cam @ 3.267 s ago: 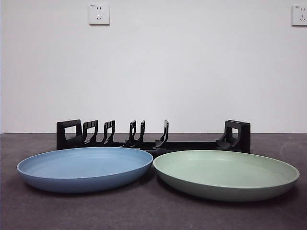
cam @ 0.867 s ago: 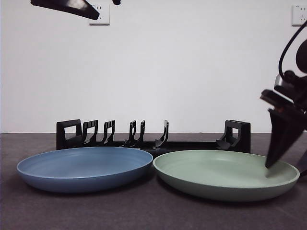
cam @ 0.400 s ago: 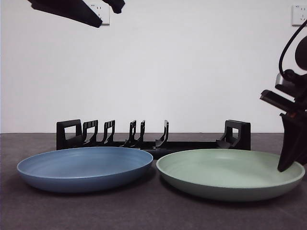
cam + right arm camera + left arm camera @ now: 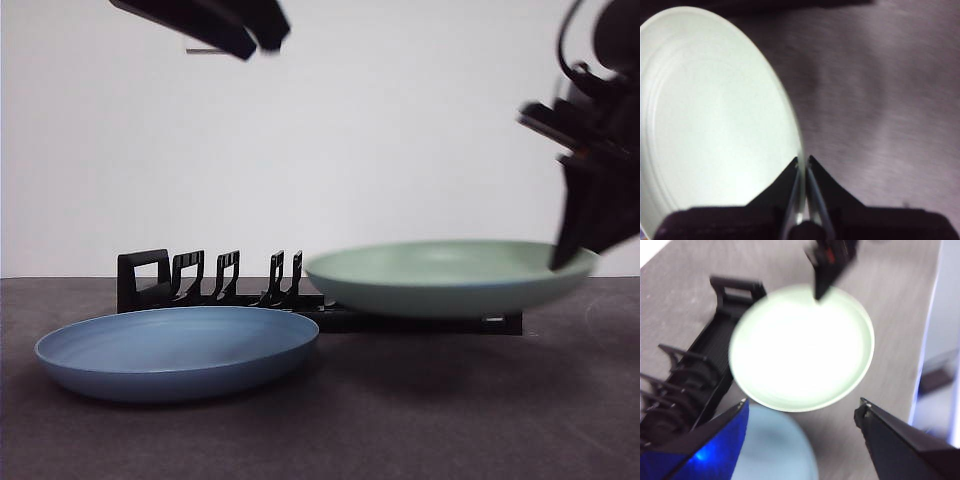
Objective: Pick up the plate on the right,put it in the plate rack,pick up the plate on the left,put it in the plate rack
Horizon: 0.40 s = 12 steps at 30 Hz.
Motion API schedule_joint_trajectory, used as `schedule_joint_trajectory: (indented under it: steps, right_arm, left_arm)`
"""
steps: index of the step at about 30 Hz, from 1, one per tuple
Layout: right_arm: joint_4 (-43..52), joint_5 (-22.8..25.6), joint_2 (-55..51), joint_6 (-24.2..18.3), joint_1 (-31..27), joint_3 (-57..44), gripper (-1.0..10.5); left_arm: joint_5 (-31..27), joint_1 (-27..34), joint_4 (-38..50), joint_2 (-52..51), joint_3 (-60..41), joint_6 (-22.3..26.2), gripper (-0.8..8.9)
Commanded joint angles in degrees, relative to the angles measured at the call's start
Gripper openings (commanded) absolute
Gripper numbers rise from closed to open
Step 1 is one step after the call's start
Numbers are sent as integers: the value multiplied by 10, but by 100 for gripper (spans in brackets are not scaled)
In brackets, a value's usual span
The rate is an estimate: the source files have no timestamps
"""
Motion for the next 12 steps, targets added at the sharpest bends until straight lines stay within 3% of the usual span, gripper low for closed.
schedule_joint_trajectory:
  steps: [1,12]
  right_arm:
    - [2,-4,1,12,26,21,-16]
    - [-26,-7,1,27,91,62,-16]
  left_arm:
    - [-33,-27,-13,18,0,50,364]
    - [-99,-124,-39,56,0,86,338]
